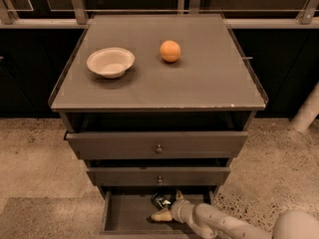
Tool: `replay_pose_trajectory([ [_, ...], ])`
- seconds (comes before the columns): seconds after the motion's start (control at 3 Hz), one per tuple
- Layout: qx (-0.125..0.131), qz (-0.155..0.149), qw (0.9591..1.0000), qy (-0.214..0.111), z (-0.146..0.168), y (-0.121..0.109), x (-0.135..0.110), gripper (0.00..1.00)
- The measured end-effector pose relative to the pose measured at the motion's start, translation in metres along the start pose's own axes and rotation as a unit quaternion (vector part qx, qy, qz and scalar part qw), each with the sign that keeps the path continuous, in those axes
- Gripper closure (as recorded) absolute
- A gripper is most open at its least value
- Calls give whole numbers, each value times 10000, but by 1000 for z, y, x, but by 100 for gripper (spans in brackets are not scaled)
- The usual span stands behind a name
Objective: Pick green can from bottom drawer and place on counter
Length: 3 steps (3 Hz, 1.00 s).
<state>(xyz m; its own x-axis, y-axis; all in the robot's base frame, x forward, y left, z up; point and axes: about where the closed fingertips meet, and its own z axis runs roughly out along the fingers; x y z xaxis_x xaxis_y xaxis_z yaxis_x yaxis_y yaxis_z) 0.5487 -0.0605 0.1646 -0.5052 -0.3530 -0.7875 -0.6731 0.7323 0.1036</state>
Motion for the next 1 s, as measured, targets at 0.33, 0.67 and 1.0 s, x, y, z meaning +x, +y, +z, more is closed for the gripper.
replay_pose_trajectory([
  [0.33,7,-123,9999,46,27,1,-2,0],
  [0.67,4,-136,9999,45,29,1,-4,18],
  [1.0,3,-136,9999,45,29,1,-4,43],
])
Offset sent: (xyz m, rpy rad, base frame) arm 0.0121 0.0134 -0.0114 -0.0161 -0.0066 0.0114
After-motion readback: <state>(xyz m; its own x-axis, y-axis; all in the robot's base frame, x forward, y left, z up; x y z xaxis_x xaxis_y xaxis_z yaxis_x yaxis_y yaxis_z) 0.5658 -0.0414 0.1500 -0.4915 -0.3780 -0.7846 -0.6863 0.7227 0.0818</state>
